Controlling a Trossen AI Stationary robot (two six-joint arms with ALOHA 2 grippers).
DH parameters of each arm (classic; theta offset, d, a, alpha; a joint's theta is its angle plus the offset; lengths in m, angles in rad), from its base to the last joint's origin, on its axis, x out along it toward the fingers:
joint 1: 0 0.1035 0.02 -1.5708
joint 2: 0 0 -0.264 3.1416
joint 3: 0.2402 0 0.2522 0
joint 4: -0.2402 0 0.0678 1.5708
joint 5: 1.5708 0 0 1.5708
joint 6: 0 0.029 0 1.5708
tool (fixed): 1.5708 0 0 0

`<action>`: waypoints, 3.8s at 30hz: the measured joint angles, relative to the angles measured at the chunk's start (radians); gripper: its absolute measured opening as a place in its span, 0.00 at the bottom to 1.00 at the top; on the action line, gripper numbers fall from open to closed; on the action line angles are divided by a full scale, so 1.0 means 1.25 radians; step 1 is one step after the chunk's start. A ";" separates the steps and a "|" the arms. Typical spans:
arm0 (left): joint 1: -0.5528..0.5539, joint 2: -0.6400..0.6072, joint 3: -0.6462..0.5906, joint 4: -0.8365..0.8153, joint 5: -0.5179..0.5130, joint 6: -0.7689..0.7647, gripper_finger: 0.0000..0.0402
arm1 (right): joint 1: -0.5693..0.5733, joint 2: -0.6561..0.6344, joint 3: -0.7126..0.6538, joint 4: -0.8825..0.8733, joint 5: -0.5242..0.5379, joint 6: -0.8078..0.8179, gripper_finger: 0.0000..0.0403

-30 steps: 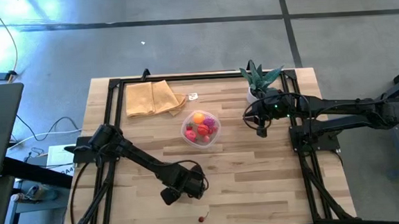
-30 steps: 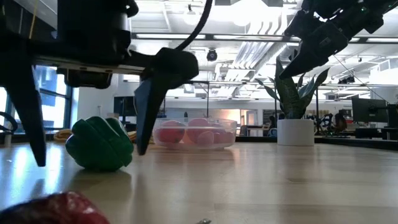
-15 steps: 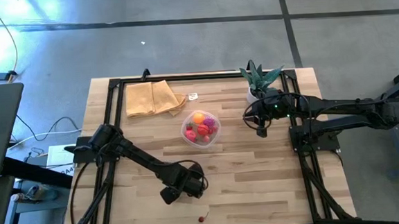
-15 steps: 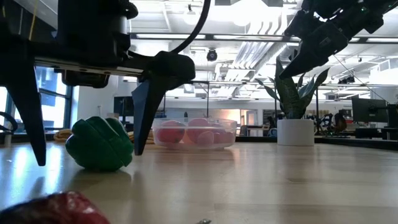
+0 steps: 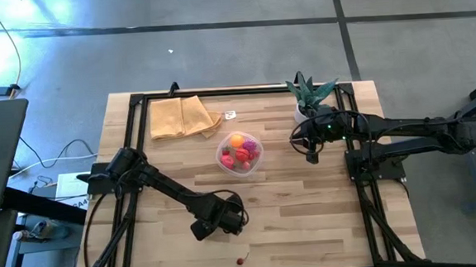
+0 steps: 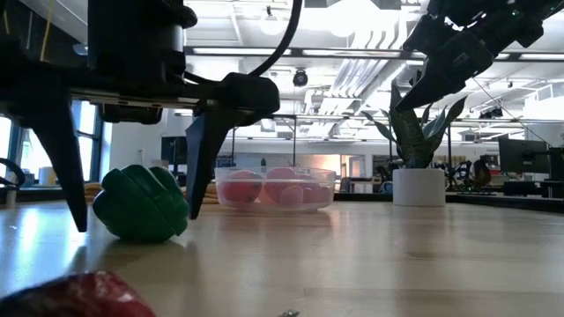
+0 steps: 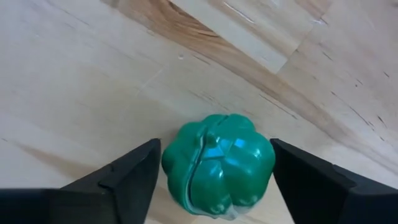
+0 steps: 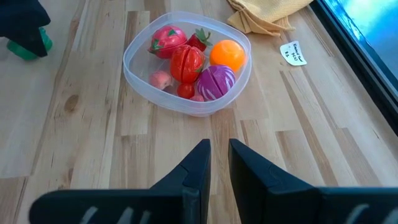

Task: Pick and placing Produce into tupperware
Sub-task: Put the bell pepper into the transparent bin

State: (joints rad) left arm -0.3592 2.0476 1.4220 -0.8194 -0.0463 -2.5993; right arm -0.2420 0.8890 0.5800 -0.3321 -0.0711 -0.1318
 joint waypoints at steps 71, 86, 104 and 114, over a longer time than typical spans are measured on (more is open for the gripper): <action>0.414 -0.019 0.382 -0.491 -0.056 1.028 0.57 | 0.000 0.000 0.000 0.000 0.000 0.000 0.11; 0.572 0.002 0.382 -0.396 0.014 1.281 0.56 | 0.000 0.000 0.000 0.000 0.000 0.000 0.11; 0.586 0.076 0.371 -0.317 0.055 1.323 0.57 | 0.000 0.000 0.000 0.000 0.000 0.000 0.11; 0.592 0.094 0.332 -0.283 0.079 1.329 0.57 | 0.000 0.000 0.000 0.000 0.000 0.000 0.11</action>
State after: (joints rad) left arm 0.3805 2.1645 1.8369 -1.1730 0.0530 -0.9387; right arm -0.2420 0.8886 0.5804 -0.3322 -0.0711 -0.1315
